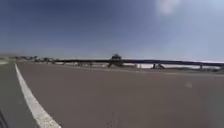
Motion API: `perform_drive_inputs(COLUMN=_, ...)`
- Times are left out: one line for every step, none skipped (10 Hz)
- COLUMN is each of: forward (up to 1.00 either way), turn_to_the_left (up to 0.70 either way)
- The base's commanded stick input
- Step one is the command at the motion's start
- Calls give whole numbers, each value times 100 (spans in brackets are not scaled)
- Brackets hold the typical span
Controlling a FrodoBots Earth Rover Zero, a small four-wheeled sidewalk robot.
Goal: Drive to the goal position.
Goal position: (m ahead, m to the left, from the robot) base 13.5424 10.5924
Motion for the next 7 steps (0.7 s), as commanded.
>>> perform_drive_inputs(forward=0, turn_to_the_left=45)
perform_drive_inputs(forward=0, turn_to_the_left=45)
perform_drive_inputs(forward=0, turn_to_the_left=45)
perform_drive_inputs(forward=0, turn_to_the_left=45)
perform_drive_inputs(forward=0, turn_to_the_left=35)
perform_drive_inputs(forward=0, turn_to_the_left=13)
perform_drive_inputs(forward=0, turn_to_the_left=0)
